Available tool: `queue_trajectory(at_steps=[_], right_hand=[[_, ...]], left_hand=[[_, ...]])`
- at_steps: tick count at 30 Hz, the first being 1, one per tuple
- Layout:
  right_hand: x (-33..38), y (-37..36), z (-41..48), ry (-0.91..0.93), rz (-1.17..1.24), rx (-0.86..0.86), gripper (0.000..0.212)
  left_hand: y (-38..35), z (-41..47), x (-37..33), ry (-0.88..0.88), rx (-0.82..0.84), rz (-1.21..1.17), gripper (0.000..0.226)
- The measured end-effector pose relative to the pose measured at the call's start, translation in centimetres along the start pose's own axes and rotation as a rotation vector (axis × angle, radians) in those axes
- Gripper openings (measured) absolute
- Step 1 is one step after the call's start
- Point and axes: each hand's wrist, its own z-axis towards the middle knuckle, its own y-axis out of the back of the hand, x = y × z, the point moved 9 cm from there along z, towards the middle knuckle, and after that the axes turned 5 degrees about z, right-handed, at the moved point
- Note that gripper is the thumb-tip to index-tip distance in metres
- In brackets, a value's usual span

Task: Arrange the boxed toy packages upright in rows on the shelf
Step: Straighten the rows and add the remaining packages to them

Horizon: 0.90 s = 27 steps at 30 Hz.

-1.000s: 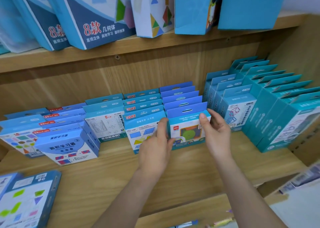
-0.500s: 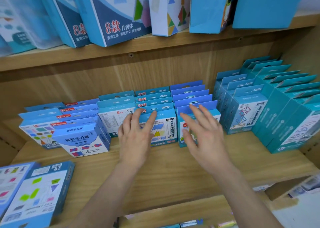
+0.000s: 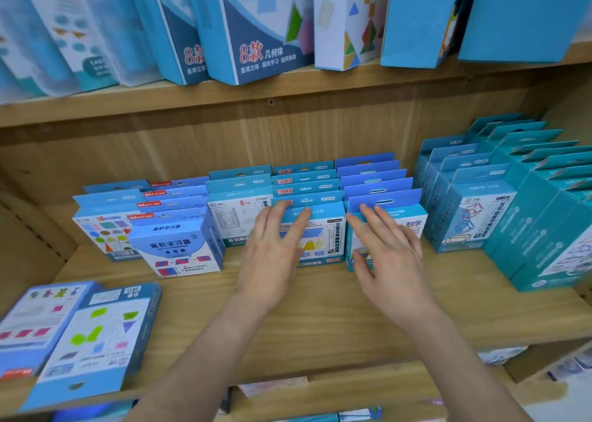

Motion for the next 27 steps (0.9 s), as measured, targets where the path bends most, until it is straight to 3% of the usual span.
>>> queue_trajectory(at_steps=[6,11,19,24,27], right_hand=[[4.8,0.8,-0.2,0.088,0.172,-0.064,0.048],[10.2,-1.1,-0.6,0.166,0.328,0.007,0.047],[18.7,-6.6,-1.6,0.197,0.443,0.211,0.055],[23.1,-10.3,-2.7,0.208,0.456,0.333,0.055],[25.2,-12.3,-3.1,0.188,0.458,0.402,0.057]], left_hand=[[4.8,-3.3,1.9,0.026,-0.098,-0.138,0.055],[8.0,-8.3,8.1,0.174,-0.111,-0.195,0.042],[9.6,-17.6,19.4,0.407,0.038,-0.184,0.06],[6.8,-22.6,22.3,0.227,0.319,0.034,0.09],[6.3,-23.4,23.0,0.142,0.33,0.052,0.086]])
